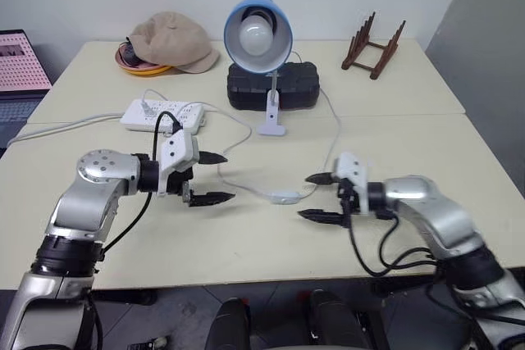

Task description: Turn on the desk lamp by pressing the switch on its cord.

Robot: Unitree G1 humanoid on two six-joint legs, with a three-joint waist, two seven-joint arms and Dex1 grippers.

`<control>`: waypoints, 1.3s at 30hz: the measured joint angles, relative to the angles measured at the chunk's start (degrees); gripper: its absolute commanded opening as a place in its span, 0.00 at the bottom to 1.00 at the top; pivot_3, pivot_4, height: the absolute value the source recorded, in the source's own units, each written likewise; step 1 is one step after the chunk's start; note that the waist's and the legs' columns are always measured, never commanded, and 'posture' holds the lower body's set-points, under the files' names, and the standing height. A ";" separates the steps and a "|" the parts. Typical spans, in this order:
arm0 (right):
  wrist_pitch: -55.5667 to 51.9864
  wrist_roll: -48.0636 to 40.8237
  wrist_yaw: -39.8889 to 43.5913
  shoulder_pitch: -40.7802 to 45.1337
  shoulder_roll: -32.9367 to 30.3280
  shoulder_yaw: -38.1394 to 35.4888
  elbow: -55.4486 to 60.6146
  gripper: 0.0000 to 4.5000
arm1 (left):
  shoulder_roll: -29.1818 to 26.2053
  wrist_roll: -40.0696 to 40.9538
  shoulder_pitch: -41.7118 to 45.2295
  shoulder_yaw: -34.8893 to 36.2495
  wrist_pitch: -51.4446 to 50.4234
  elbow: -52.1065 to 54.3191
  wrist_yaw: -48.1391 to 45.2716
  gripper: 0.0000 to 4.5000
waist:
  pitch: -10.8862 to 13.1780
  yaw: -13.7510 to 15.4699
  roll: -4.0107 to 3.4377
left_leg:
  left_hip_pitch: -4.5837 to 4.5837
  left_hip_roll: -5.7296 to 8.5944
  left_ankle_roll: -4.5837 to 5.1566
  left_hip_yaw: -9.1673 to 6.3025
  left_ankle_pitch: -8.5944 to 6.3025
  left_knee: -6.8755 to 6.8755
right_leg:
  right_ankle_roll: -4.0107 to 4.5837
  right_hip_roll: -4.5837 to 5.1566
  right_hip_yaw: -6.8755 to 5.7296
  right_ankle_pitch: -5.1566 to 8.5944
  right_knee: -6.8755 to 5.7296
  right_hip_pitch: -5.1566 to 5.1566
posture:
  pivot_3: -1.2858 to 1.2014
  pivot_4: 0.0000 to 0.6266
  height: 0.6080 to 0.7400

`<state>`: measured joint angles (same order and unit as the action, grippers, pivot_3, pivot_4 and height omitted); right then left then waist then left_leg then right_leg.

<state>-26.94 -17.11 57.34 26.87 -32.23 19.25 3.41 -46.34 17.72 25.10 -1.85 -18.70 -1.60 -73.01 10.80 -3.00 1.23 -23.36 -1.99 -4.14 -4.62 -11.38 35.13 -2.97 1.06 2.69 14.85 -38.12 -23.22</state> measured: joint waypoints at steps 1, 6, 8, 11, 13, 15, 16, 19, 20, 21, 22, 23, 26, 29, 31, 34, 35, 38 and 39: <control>0.88 0.77 0.35 0.64 0.28 0.62 -1.97 0.99 | -0.24 0.11 -0.31 0.07 -0.70 0.34 0.23 1.00 | 0.00 0.27 0.00 | -0.03 0.01 0.00 0.00 0.00 0.00 | 0.00 0.01 0.01 0.00 0.02 -0.01 | 0.52 0.24 1.00; 5.84 4.52 2.85 2.78 0.46 1.62 -8.60 0.99 | -0.40 2.74 -1.58 1.77 -4.49 4.21 1.71 1.00 | 0.00 0.72 0.00 | -0.05 0.02 0.00 0.00 0.00 0.01 | 0.00 0.03 -0.01 0.00 0.02 -0.02 | 0.52 0.24 1.00; 6.70 4.73 3.82 3.16 0.81 1.71 -9.73 0.99 | -0.40 3.50 -1.58 2.10 -5.59 4.81 2.35 1.00 | 0.00 0.67 0.00 | -0.03 0.01 0.00 -0.01 0.00 0.01 | 0.00 0.01 -0.01 0.00 0.00 -0.03 | 0.52 0.24 1.00; 7.96 5.28 4.98 3.77 1.70 1.86 -11.39 0.91 | -0.39 4.79 -1.41 2.23 -7.43 5.64 3.13 1.00 | 0.00 0.63 0.00 | -0.01 0.01 0.00 0.00 0.00 0.01 | 0.00 0.01 0.00 -0.01 -0.03 -0.03 | 0.52 0.24 1.00; 8.56 5.68 5.32 4.08 2.47 2.08 -11.77 0.81 | -0.39 5.25 -1.21 2.24 -8.56 5.77 3.61 1.00 | 0.00 0.61 0.00 | 0.00 0.01 0.00 0.00 0.00 0.02 | 0.00 0.01 0.00 -0.01 -0.05 -0.02 | 0.52 0.24 1.00; 8.68 5.72 5.79 4.11 3.51 2.20 -12.00 0.70 | -0.41 6.39 -1.09 2.25 -9.74 6.06 3.56 1.00 | 0.00 0.61 0.00 | 0.00 0.01 0.00 0.00 0.00 0.02 | 0.00 0.01 0.00 -0.01 -0.05 -0.02 | 0.52 0.24 1.00; 8.78 5.81 5.95 4.16 3.91 2.25 -12.17 0.64 | -0.53 6.80 -1.08 2.25 -10.13 6.33 3.38 1.00 | 0.00 0.61 0.00 | 0.00 0.01 0.00 0.00 0.00 0.02 | 0.00 0.01 0.00 -0.01 -0.05 -0.02 | 0.52 0.24 1.00; 9.11 6.83 6.17 4.70 4.65 2.25 -12.79 0.47 | -2.23 7.45 -1.14 2.17 -11.16 7.51 1.41 1.00 | 0.00 0.61 0.00 | -0.01 0.01 0.00 0.00 0.00 0.02 | 0.00 0.01 0.00 -0.01 -0.03 -0.03 | 0.52 0.24 1.00; 9.14 6.89 6.22 4.76 4.69 2.24 -12.91 0.41 | -2.81 7.66 -1.21 2.10 -11.25 8.16 0.68 1.00 | 0.00 0.60 0.00 | 0.00 0.01 0.00 0.00 0.00 0.01 | 0.00 0.01 0.00 -0.01 -0.02 -0.03 | 0.52 0.24 1.00; 9.16 6.90 6.25 4.78 4.73 2.24 -12.98 0.37 | -3.08 7.81 -1.22 2.10 -11.26 8.46 0.31 1.00 | 0.00 0.61 0.00 | 0.00 0.01 0.00 0.00 0.00 0.01 | 0.00 0.01 0.00 -0.01 -0.03 -0.02 | 0.52 0.24 1.00; 9.18 6.90 6.29 4.79 4.81 2.24 -13.09 0.30 | -3.37 7.99 -1.21 2.10 -11.26 8.86 -0.15 1.00 | 0.00 0.61 -0.01 | 0.00 0.01 0.00 0.00 0.00 0.01 | 0.00 0.01 0.00 -0.01 -0.02 -0.02 | 0.52 0.24 1.00; 9.28 6.94 6.33 4.82 4.98 2.23 -13.54 0.26 | -3.62 8.61 -1.48 2.08 -12.04 10.00 -0.71 1.00 | 0.00 0.61 0.00 | -0.01 0.01 0.00 0.00 0.00 0.01 | 0.00 0.01 0.00 -0.01 -0.03 -0.02 | 0.52 0.24 1.00; 9.60 6.97 6.34 4.82 5.17 2.16 -13.94 0.11 | -3.84 8.96 -1.90 1.61 -12.27 11.07 -1.63 1.00 | 0.00 0.61 0.00 | 0.00 0.01 0.00 0.00 0.00 0.01 | 0.00 0.01 0.00 -0.01 -0.03 -0.02 | 0.52 0.24 1.00; 9.68 6.91 6.33 4.82 5.42 2.02 -13.98 0.08 | -3.88 9.26 -1.91 1.16 -13.09 11.44 -1.97 1.00 | 0.00 0.61 0.00 | 0.00 0.01 0.00 0.00 0.00 0.01 | 0.00 0.01 0.00 -0.01 -0.05 -0.02 | 0.52 0.24 1.00; 9.65 6.89 6.33 4.82 5.59 1.95 -13.98 0.08 | -4.05 9.32 -1.94 1.09 -13.51 12.02 -2.55 1.00 | 0.00 0.59 0.00 | 0.00 0.01 0.00 0.00 0.00 0.01 | 0.00 0.01 0.01 -0.01 -0.04 -0.02 | 0.52 0.24 1.00; 9.10 6.81 6.32 4.82 5.62 1.43 -13.98 0.08 | -4.16 9.35 -1.94 1.09 -13.52 12.10 -2.71 1.00 | 0.00 0.61 0.00 | 0.00 0.01 0.00 0.00 0.00 0.01 | 0.00 0.01 0.00 0.00 -0.03 -0.02 | 0.52 0.24 1.00; 8.59 6.77 6.24 4.82 5.67 0.88 -13.98 0.08 | -4.15 9.36 -1.92 1.10 -13.68 11.76 -2.52 1.00 | 0.00 0.61 0.00 | 0.00 0.01 0.00 0.00 0.00 0.01 | 0.00 0.01 0.01 0.00 -0.04 -0.02 | 0.52 0.24 1.00; 3.38 3.37 5.43 4.82 6.09 -2.50 -12.36 0.08 | -2.10 12.23 -1.48 2.83 -18.68 9.85 0.44 1.00 | 0.01 0.61 -0.01 | 0.00 0.01 0.00 -0.01 0.00 0.02 | 0.00 0.01 0.00 -0.01 -0.07 -0.02 | 0.52 0.24 1.00; -0.57 0.39 4.56 4.83 6.49 -5.11 -10.54 0.08 | -0.36 14.37 -1.37 4.39 -22.10 9.49 2.82 1.00 | 0.01 0.60 -0.01 | -0.01 0.01 0.00 -0.02 0.00 0.03 | 0.00 0.01 0.00 -0.01 -0.10 -0.02 | 0.52 0.24 1.00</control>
<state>-27.50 -16.72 61.90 31.70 -25.73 14.14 -7.13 -46.70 32.10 23.72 2.55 -40.80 7.89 -70.18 10.81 -2.40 1.22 -23.37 -1.97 -4.14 -4.63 -11.38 35.16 -2.97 1.08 2.69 14.84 -38.22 -23.24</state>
